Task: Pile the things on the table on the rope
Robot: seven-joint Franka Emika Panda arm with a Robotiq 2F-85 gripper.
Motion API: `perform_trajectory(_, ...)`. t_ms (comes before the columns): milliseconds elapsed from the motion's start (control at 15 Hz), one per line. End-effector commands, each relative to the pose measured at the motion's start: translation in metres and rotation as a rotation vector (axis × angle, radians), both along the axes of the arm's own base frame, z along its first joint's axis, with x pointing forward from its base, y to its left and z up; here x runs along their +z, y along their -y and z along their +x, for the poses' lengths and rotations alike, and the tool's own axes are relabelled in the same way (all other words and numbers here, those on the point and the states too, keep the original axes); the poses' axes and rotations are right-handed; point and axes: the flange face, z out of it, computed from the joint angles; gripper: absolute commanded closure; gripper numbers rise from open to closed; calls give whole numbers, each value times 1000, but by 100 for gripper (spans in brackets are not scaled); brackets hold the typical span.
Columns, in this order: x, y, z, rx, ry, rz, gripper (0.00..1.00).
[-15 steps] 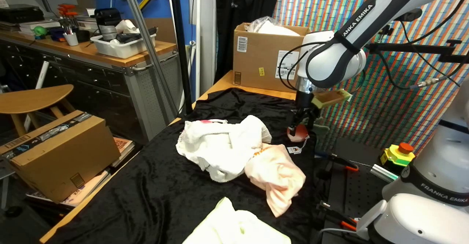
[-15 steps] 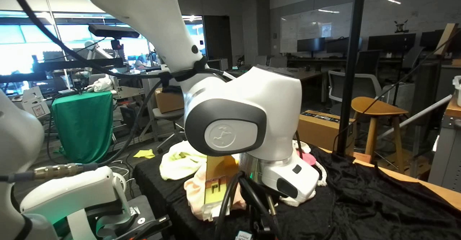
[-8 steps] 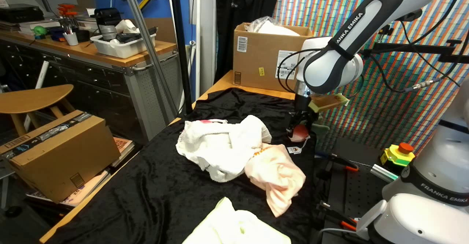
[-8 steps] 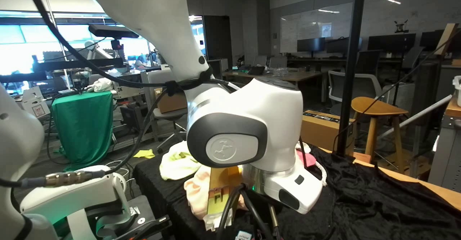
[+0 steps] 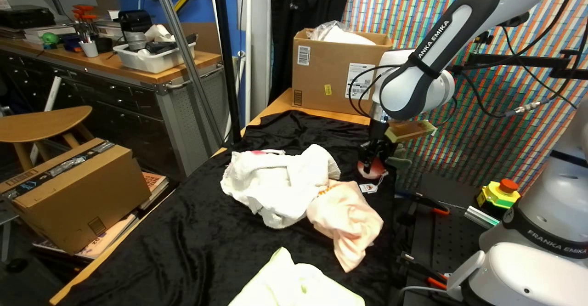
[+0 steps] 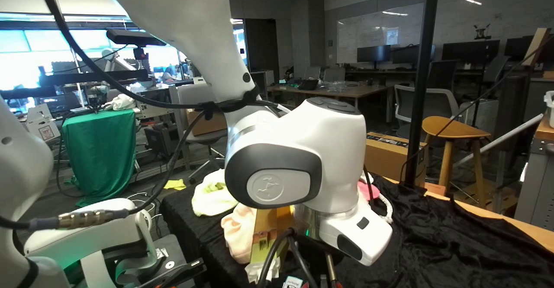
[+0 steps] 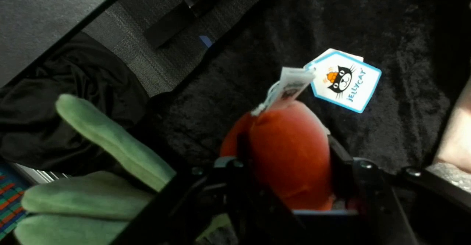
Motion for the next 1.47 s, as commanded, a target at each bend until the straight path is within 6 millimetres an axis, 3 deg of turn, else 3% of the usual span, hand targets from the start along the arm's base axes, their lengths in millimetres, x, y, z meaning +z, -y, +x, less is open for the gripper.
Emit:
perform_trajectory(0, 0, 4, 2, -32, 33, -5, 80)
perform_trajectory(200, 2, 4, 3, -32, 38, -7, 91)
perform_trajectory(533, 21, 2, 19, 21, 59, -25, 90)
perform_trajectory(800, 55, -8, 36, 147, 105, -90, 91)
perform_trajectory(1067, 101, -26, 61, 295, 150, -169, 91)
perform_trajectory(1400, 145, -68, 101, 478, 188, -211, 91)
